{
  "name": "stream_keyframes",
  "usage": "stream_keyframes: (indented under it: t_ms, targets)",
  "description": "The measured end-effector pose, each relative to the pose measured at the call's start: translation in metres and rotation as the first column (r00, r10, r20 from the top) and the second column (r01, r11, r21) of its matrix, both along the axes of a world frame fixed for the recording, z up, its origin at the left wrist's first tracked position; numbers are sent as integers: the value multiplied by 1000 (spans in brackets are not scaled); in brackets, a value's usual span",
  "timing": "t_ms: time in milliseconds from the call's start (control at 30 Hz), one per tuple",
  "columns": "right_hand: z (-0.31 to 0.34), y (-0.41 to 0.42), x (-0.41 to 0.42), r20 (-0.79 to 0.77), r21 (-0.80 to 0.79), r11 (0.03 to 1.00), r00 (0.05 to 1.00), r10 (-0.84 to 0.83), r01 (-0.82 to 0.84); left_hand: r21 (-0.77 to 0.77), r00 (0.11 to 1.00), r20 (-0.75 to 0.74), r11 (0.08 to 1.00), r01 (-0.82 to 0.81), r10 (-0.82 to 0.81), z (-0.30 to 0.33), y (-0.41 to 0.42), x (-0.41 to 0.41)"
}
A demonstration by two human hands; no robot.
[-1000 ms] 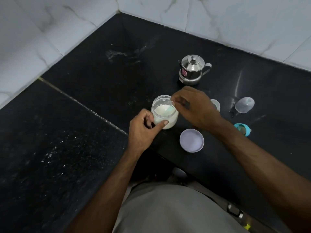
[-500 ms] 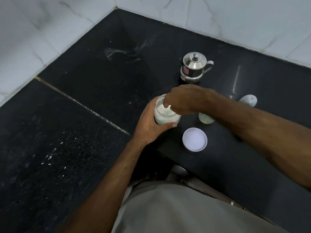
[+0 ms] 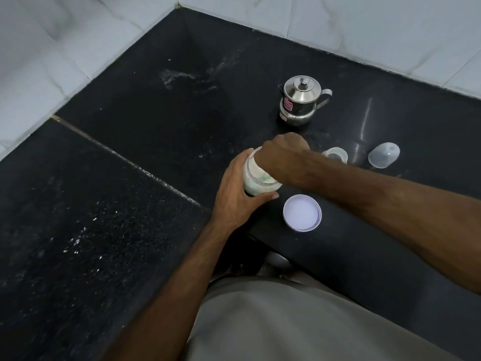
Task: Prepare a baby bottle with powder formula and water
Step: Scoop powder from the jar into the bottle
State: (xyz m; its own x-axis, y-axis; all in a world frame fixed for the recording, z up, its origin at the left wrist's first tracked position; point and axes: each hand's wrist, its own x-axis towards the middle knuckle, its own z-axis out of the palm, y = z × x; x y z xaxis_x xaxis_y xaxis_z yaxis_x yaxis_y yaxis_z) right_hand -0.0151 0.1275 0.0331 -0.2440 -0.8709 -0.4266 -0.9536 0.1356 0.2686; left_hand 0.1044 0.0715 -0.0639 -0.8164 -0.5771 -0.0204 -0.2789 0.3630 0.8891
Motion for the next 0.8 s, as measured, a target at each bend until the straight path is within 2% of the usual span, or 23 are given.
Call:
stream_keyframes:
  t_ms: [200, 400, 500, 600, 800]
  targets:
    - [5, 12, 0, 177, -106, 989, 981, -84, 104, 27, 1000, -5, 1000, 2, -2, -4, 1, 1]
    - [3, 22, 0, 285, -337, 929, 957, -52, 151, 24, 994, -102, 999, -29, 31, -2, -1, 8]
    - [-4, 25, -1, 303, -426, 882, 950, -73, 204, 18, 992, -115, 999, -45, 47, -4, 1, 10]
    - [-7, 27, 1, 271, -481, 859, 962, -43, 174, 10, 991, -119, 998, -60, 61, -5, 3, 11]
    - [-9, 25, 5, 237, -462, 882, 971, 20, 94, 22, 992, -108, 997, -71, 73, -7, 4, 10]
